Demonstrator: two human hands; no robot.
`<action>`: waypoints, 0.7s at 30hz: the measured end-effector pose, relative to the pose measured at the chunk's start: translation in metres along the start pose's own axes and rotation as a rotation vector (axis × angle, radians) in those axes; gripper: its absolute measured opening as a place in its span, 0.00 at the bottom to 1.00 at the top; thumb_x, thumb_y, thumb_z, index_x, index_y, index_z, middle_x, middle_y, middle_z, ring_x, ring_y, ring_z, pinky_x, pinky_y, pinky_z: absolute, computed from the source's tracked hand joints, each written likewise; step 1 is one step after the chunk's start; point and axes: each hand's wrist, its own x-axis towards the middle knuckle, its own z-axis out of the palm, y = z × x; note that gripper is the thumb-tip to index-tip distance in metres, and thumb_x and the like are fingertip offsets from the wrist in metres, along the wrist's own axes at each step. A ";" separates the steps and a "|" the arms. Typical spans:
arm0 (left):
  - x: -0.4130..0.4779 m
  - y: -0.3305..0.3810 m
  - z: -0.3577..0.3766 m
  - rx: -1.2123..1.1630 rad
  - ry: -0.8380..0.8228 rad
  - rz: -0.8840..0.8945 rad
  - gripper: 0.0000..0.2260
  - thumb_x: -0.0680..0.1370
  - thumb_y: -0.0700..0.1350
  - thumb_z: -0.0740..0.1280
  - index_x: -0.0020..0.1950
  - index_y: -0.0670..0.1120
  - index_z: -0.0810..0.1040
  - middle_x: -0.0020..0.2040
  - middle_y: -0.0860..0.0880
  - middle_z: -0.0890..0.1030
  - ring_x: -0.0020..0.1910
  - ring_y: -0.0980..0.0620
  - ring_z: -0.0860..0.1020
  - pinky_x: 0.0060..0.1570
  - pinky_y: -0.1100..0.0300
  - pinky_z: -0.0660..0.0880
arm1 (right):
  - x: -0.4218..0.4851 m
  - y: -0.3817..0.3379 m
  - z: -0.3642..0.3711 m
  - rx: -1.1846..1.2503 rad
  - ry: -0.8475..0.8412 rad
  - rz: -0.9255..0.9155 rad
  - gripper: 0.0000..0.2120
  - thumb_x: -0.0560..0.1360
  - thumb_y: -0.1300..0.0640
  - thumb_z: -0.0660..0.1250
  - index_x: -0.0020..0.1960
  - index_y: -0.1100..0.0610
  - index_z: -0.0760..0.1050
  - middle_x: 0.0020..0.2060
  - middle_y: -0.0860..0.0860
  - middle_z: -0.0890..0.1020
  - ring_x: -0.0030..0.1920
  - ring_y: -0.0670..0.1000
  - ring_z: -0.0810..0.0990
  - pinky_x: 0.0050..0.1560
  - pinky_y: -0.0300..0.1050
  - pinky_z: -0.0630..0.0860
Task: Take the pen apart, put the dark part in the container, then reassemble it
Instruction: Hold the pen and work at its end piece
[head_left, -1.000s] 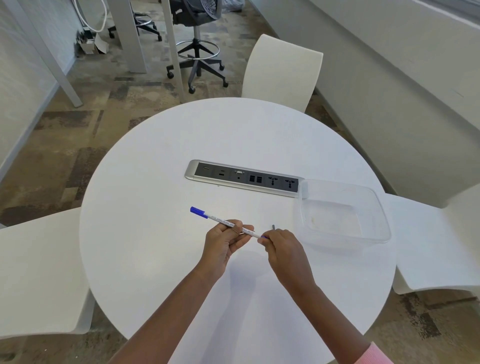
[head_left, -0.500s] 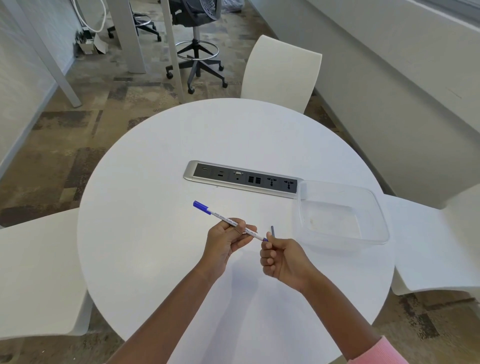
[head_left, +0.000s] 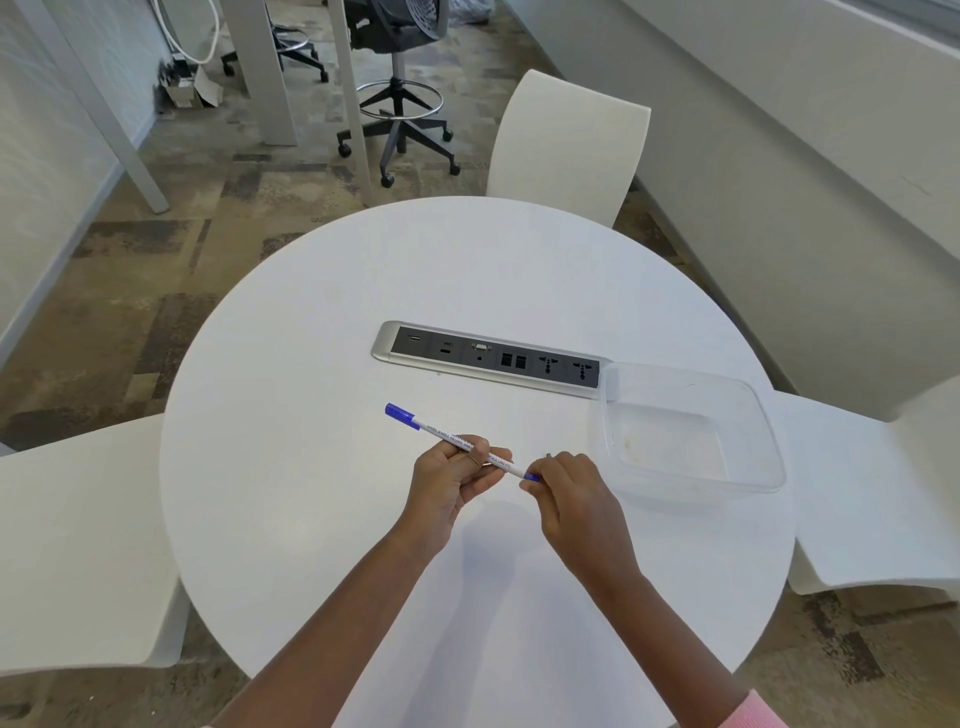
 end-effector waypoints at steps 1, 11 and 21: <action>0.000 0.000 0.000 -0.013 -0.003 -0.005 0.04 0.77 0.36 0.62 0.43 0.40 0.75 0.35 0.45 0.85 0.36 0.50 0.84 0.35 0.65 0.80 | 0.002 0.000 0.000 0.035 0.005 0.005 0.12 0.74 0.53 0.56 0.39 0.58 0.74 0.30 0.51 0.76 0.36 0.49 0.64 0.34 0.40 0.65; 0.002 0.004 0.003 -0.007 -0.049 -0.001 0.06 0.78 0.36 0.61 0.41 0.40 0.74 0.34 0.46 0.85 0.35 0.52 0.84 0.35 0.66 0.79 | 0.015 -0.017 -0.014 0.812 -0.240 0.653 0.22 0.78 0.59 0.56 0.26 0.56 0.67 0.19 0.47 0.65 0.23 0.47 0.62 0.28 0.40 0.58; 0.003 0.004 0.001 -0.005 -0.032 0.002 0.06 0.77 0.36 0.61 0.41 0.40 0.75 0.34 0.46 0.85 0.35 0.52 0.84 0.36 0.66 0.80 | 0.017 -0.020 -0.017 0.884 -0.332 0.799 0.23 0.79 0.50 0.52 0.31 0.58 0.73 0.19 0.49 0.68 0.20 0.44 0.65 0.27 0.38 0.62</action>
